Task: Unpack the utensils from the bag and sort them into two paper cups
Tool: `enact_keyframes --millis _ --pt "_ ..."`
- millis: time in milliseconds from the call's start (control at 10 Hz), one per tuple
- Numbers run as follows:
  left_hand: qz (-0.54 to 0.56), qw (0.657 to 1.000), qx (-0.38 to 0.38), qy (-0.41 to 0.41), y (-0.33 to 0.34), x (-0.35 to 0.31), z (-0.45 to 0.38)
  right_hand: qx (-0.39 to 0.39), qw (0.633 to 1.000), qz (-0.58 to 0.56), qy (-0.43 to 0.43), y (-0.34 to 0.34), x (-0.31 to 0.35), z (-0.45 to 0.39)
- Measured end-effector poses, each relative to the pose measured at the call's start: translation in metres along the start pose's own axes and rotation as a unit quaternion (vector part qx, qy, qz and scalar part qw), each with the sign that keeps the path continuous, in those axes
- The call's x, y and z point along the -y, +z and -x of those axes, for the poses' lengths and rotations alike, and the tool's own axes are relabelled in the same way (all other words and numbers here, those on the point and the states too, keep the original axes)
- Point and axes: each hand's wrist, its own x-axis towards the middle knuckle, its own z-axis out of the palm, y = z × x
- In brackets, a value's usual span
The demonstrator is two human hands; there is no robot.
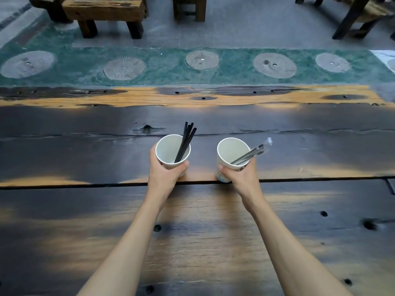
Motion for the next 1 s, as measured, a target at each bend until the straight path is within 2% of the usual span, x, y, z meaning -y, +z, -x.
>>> enact_keyframes --millis 300,1000 --pt "0.006 1.0 0.005 -0.021 0.001 0.011 0.006 0.001 1.0 0.017 0.015 0.001 -0.011 -0.001" --pt "-0.007 0.999 0.011 -0.049 -0.005 0.019 0.0 0.019 0.998 -0.024 0.046 0.001 -0.024 -0.007"
